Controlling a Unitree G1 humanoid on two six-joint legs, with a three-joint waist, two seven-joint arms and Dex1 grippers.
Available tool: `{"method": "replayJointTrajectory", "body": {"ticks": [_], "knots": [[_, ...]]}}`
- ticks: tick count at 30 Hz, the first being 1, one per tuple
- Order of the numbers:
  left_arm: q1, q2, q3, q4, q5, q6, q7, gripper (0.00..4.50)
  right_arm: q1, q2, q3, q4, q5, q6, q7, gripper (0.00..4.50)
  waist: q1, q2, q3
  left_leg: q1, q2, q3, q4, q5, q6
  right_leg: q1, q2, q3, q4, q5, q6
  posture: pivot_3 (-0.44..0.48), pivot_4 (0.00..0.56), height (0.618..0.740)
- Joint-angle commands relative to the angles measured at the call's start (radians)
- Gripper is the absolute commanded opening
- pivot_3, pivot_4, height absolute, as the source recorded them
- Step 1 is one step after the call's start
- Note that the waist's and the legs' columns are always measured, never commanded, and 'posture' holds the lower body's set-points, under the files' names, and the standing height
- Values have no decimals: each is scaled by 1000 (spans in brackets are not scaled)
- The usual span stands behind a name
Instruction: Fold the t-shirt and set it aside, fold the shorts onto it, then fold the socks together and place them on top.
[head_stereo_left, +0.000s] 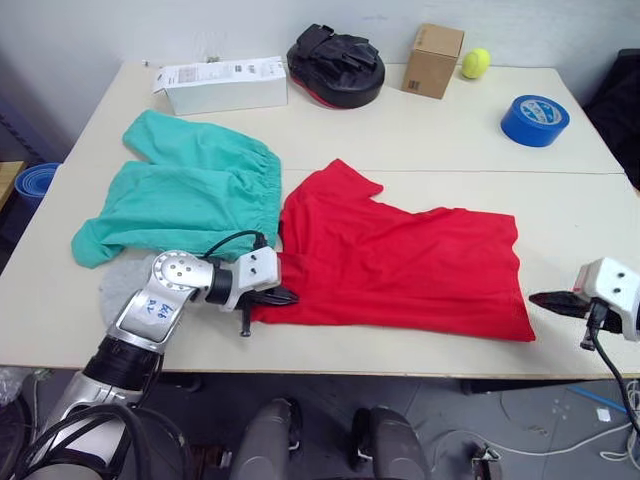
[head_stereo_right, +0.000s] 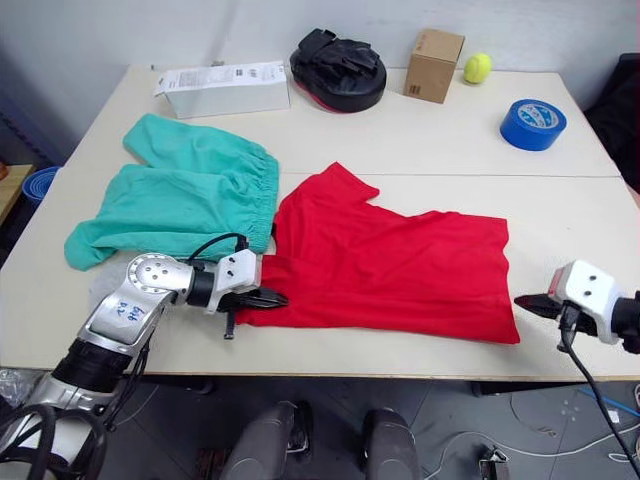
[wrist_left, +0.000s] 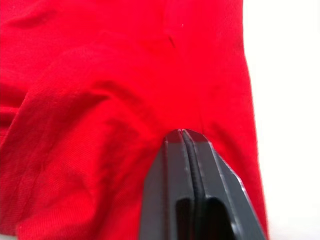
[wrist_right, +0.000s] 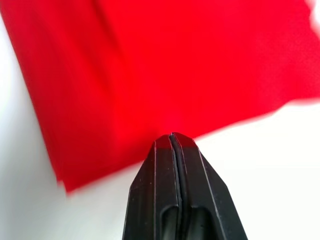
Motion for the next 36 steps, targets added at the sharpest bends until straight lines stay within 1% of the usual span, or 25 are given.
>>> {"method": "replayJointTrajectory", "body": {"ticks": [1,5,8,9,11,16,18,20,23,24,25,26,27,28,29,31,34,35,36], "knots": [[20,52,76,-106,-68,27,-33,1166,85,-13,-56,-141,33,-8,42,925,6,0,0,0,0,-1,0,0,-1,0,0,0,0,0,0,0,150,740],[69,112,111,-184,-94,11,-61,2448,177,0,-66,-198,-12,-82,47,2350,12,0,0,0,-1,1,1,-1,1,1,-1,0,-2,0,0,0,150,740],[121,156,99,-217,-62,-60,-85,3440,222,4,-56,-189,-55,-159,41,3391,12,0,0,0,-1,1,0,-3,1,4,-1,1,-9,0,1,0,150,740],[132,159,93,-221,-46,-78,-77,3750,228,3,-49,-175,-80,-198,33,3749,11,0,0,0,-1,1,0,-4,-2,4,-1,1,-11,0,1,0,150,740],[138,150,81,-219,-22,-92,-52,4420,226,5,-35,-149,-114,-246,14,4462,12,0,0,0,-1,1,0,-5,-2,4,-1,1,-12,0,1,0,150,740],[130,121,42,-193,34,-126,-12,4468,164,20,20,-94,-164,-271,-44,4487,11,1,0,0,-1,1,0,-4,-2,4,-1,1,-11,0,1,0,150,740],[127,112,19,-178,59,-149,-8,4468,139,21,46,-64,-186,-282,-58,4487,10,1,0,0,-1,2,0,-2,2,4,0,1,-10,0,1,0,150,740],[124,103,1,-160,84,-169,2,4468,120,18,66,-36,-206,-297,-71,4487,10,1,0,0,-1,2,0,-2,2,3,0,1,-10,0,1,0,150,740],[110,76,-27,-110,125,-201,26,4500,87,21,101,5,-239,-306,-95,3930,9,0,0,0,-1,2,0,-2,2,4,0,1,-10,0,1,0,150,740],[105,67,-34,-93,138,-209,33,4105,80,21,112,15,-246,-309,-98,3609,9,0,0,0,-1,2,0,-2,2,5,0,1,-10,0,1,0,150,740],[101,60,-38,-81,145,-216,36,3894,75,20,120,22,-252,-315,-100,3254,9,0,0,2,-1,2,1,-2,3,7,0,1,-11,0,1,0,150,740],[96,51,-43,-68,150,-219,40,3580,69,19,130,33,-262,-322,-105,2925,9,-1,0,2,-1,2,1,-3,1,8,-1,1,-12,1,1,0,150,740],[92,45,-45,-60,153,-220,41,3352,64,18,137,41,-268,-328,-108,2663,9,-1,-1,3,-1,1,1,-5,-1,9,-1,1,-12,1,1,0,150,740],[90,40,-46,-54,155,-220,41,2971,59,17,144,48,-271,-332,-112,2269,9,-2,-1,5,-1,1,1,-5,0,11,-1,1,-13,2,1,0,150,740],[88,37,-47,-46,158,-223,39,2716,52,16,150,54,-275,-333,-116,1968,10,-2,-1,6,-1,1,1,-6,1,12,-1,1,-13,2,1,0,150,740],[88,37,-50,-36,164,-229,38,2041,45,13,156,60,-277,-337,-118,1200,10,-3,-2,8,-1,1,0,-7,2,13,-2,2,-14,3,1,0,150,740],[87,40,-53,-26,168,-229,38,1151,33,6,166,61,-270,-338,-116,215,9,-3,-2,9,-1,1,-1,-7,3,13,-2,3,-15,3,1,0,150,740],[88,41,-53,-26,168,-226,38,813,29,3,169,61,-266,-339,-112,0,9,-2,-2,9,-1,1,-1,-7,2,13,-2,3,-15,3,1,0,150,740],[88,42,-54,-25,166,-227,36,490,25,0,171,61,-261,-339,-106,0,9,-2,-2,9,-1,1,-1,-7,2,13,-2,3,-15,3,1,0,150,740]]}}
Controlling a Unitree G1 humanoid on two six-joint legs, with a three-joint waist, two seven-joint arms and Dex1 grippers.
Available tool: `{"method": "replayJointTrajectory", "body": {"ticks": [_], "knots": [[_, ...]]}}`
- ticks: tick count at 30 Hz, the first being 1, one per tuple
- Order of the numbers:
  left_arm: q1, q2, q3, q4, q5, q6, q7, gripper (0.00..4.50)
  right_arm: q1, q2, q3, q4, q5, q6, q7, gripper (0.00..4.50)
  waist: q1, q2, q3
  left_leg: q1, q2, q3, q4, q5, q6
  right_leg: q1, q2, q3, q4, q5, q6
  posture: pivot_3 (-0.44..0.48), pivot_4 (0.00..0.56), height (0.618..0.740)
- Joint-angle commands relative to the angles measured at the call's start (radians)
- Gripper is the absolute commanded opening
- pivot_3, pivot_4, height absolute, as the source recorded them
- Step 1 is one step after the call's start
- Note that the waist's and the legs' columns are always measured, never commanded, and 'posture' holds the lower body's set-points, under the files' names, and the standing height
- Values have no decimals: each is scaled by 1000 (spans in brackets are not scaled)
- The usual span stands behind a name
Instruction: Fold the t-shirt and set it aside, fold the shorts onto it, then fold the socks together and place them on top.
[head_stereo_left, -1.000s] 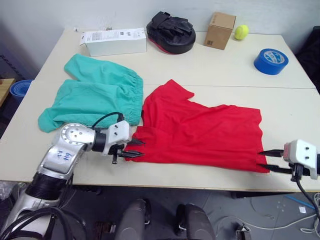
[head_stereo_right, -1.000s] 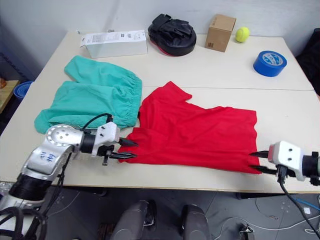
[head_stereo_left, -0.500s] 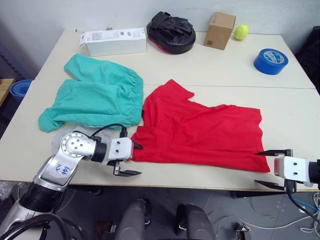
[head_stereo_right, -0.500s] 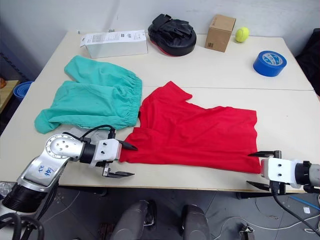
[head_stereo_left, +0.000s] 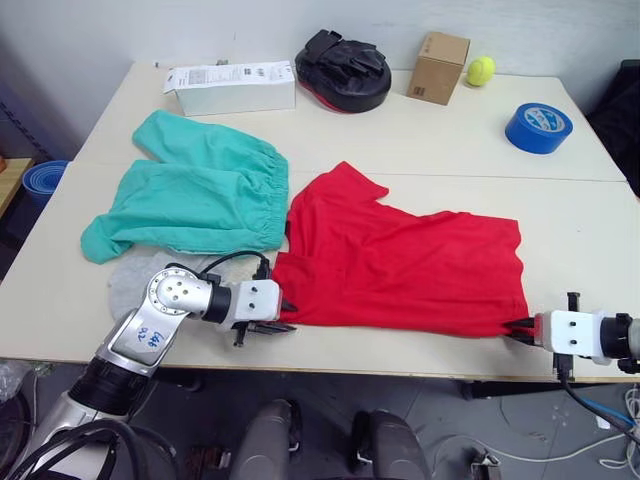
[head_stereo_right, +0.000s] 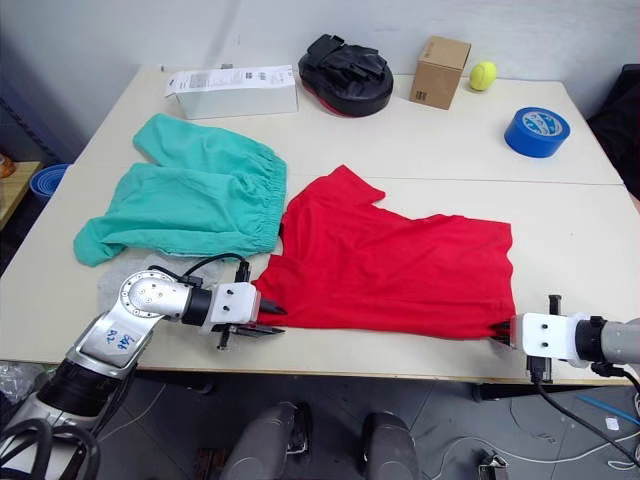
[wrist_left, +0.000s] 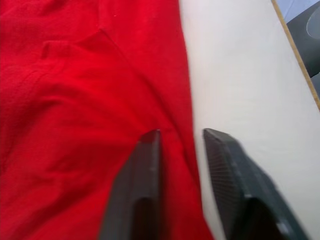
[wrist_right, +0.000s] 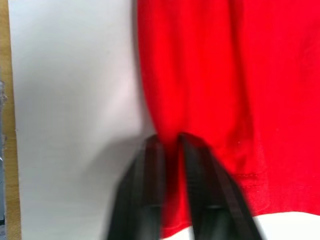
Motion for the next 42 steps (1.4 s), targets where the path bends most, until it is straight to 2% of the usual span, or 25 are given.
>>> {"method": "replayJointTrajectory", "body": {"ticks": [1,2,6,11,14,20,32,38,42], "knots": [[5,10,-9,30,35,6,11,147,-9,-19,12,16,-6,9,4,0,0,0,0,0,0,0,0,1,-1,0,0,0,0,0,0,0,150,740],[8,13,-6,26,24,6,2,21,-14,-23,14,16,3,8,16,0,0,0,0,0,0,0,-1,1,-1,0,0,0,0,0,0,0,150,740],[35,46,3,-26,-41,41,-67,21,-26,-47,24,19,50,-14,96,0,-1,1,0,0,0,1,-2,1,-2,-1,0,0,0,0,0,0,150,740],[74,101,41,-151,-170,204,-133,21,19,-102,37,15,123,-76,242,0,-1,1,0,2,0,1,-9,4,-1,-2,1,-1,1,0,0,0,150,740],[94,126,50,-192,-175,243,-126,21,58,-132,37,8,143,-62,297,0,3,2,1,2,0,1,-11,4,-2,-2,2,-3,1,0,0,0,150,740],[126,124,36,-216,-158,248,-84,21,71,-120,32,-14,149,-36,285,0,1,2,1,3,-1,1,-10,5,1,-1,1,-2,-1,0,0,0,150,740],[167,123,25,-249,-144,251,-47,21,44,-115,33,54,96,-105,230,0,1,2,1,3,-1,2,-11,4,-4,-1,1,-1,-2,-1,-1,0,150,740],[161,120,36,-242,-153,267,-31,21,50,-110,35,26,124,-52,228,0,1,2,1,3,-1,2,-11,4,-4,-1,1,-1,-2,-1,-1,0,150,740],[167,134,62,-263,-198,304,-48,1058,95,-128,14,-19,171,-2,263,1017,2,2,1,3,-1,1,-11,3,-4,-1,1,-1,-2,-1,-1,0,150,740]]}}
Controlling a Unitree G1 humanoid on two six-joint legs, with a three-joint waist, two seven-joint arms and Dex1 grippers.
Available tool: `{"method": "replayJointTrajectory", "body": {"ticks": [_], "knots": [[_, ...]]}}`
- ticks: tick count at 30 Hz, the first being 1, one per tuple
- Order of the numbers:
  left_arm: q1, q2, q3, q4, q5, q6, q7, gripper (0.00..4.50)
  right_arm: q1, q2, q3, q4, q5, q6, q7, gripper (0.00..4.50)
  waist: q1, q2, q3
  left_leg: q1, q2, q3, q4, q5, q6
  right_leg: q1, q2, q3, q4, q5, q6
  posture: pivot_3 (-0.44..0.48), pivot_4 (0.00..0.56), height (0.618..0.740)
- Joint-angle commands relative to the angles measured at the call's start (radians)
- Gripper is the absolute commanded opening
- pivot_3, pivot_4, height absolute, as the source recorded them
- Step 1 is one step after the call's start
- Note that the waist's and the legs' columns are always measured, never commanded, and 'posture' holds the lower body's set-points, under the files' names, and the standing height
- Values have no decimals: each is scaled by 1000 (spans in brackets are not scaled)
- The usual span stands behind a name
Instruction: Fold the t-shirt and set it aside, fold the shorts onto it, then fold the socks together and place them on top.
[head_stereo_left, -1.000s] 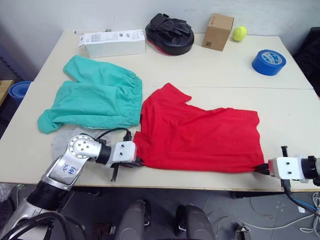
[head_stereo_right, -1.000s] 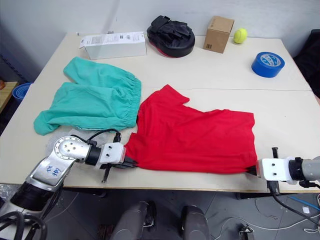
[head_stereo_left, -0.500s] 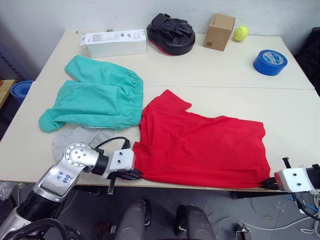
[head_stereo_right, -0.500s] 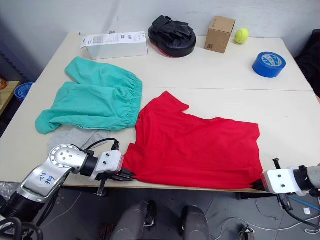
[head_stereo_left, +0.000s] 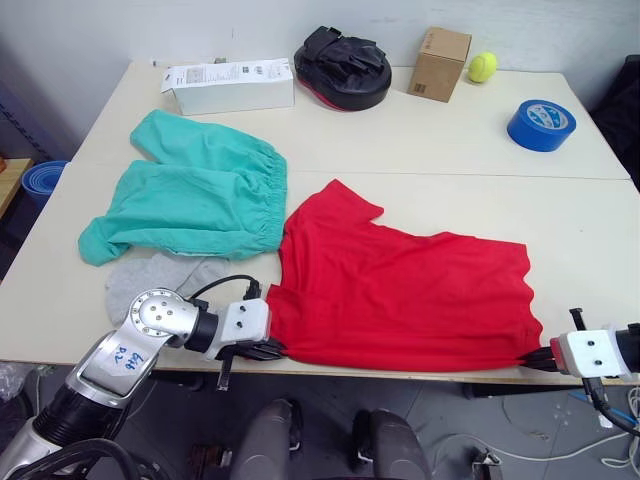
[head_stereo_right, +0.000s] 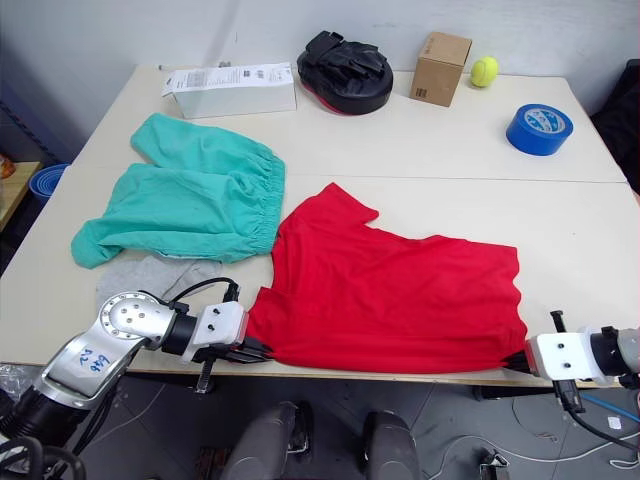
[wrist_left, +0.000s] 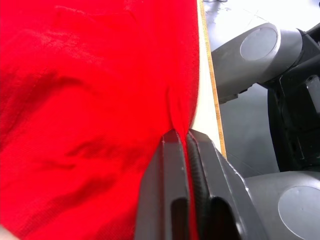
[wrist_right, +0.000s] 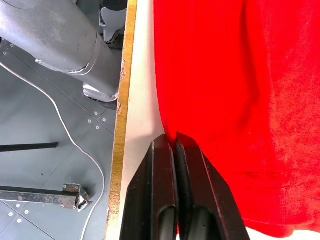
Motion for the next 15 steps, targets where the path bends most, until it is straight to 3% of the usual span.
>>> {"method": "replayJointTrajectory", "body": {"ticks": [1,10,11,15], "knots": [[13,21,44,-39,-46,43,-9,1359,46,-25,-30,-50,51,57,38,1348,0,0,0,0,0,0,0,0,0,0,0,0,0,0,0,0,150,740],[-4,101,200,-75,-245,213,-74,4294,68,-78,-159,-212,240,390,109,4500,-4,2,1,0,0,-1,-1,-1,2,-1,0,0,0,0,0,0,150,740],[-22,107,216,-65,-270,237,-80,4478,44,-86,-168,-225,275,455,114,4500,-3,2,1,0,0,-1,-1,-1,2,-1,0,0,0,0,-1,0,150,740],[-171,91,247,37,-349,360,-72,4478,-91,-104,-163,-252,399,726,110,4500,-2,4,2,-1,0,-1,-1,-1,2,-1,0,0,-1,-1,-2,0,150,740]]}}
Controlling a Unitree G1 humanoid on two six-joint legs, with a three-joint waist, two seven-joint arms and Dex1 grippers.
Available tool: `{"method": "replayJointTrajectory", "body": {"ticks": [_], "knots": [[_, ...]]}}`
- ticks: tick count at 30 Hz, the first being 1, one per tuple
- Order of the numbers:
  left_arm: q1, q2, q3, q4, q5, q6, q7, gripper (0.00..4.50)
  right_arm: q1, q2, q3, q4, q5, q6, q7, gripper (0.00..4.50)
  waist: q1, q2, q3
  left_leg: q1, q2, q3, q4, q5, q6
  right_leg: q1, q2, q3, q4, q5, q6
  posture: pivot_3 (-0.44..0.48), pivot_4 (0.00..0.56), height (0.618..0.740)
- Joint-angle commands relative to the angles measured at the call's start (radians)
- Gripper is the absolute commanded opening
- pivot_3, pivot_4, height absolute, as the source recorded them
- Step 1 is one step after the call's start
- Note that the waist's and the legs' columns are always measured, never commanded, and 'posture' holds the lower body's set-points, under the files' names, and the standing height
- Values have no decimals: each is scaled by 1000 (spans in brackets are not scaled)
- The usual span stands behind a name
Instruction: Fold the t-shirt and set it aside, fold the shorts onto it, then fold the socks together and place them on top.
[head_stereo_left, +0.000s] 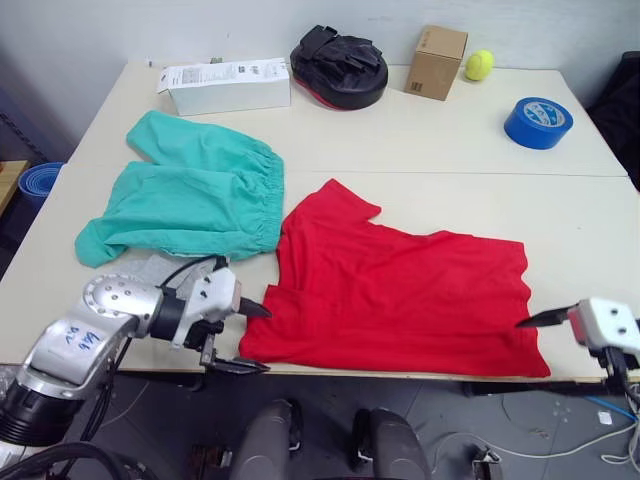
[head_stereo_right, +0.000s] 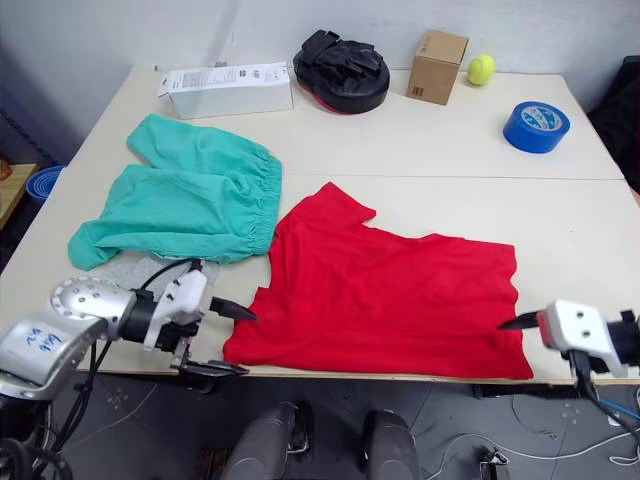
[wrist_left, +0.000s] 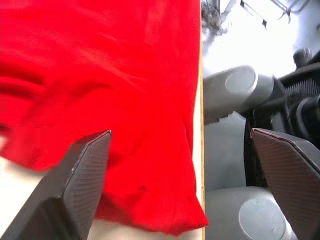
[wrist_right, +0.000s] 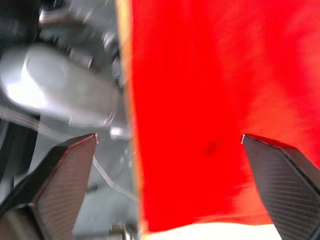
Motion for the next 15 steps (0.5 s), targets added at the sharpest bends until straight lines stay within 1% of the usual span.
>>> {"method": "replayJointTrajectory", "body": {"ticks": [1,4,8,10,12,15], "knots": [[-136,-22,44,95,-79,115,20,4478,-105,-24,-24,-24,104,208,1,4500,3,0,0,0,0,0,0,0,0,0,0,0,0,0,0,0,150,740],[-319,-88,22,248,-87,212,66,4478,-255,20,38,22,87,299,-56,4500,5,0,0,-3,0,-1,1,1,0,-1,0,-1,0,0,0,0,150,740],[-552,-206,-62,537,23,222,133,4478,-443,103,146,108,-3,376,-148,4500,3,-4,0,-10,-2,-1,3,7,0,-8,1,-2,4,2,3,0,150,740],[-647,-258,-101,689,78,189,136,4478,-502,132,189,151,-53,384,-169,4500,4,-4,0,-13,-4,2,3,8,1,-13,1,-2,8,2,4,0,150,740],[-753,-315,-136,876,140,125,124,4478,-565,160,226,202,-89,413,-187,4500,4,-4,0,-13,-5,4,4,11,1,-15,7,-3,10,3,4,0,150,740],[-893,-390,-151,1143,214,20,120,4478,-652,206,256,282,-140,426,-223,4500,2,-6,1,-18,-5,7,4,12,3,-19,9,-4,12,4,7,0,150,740]]}}
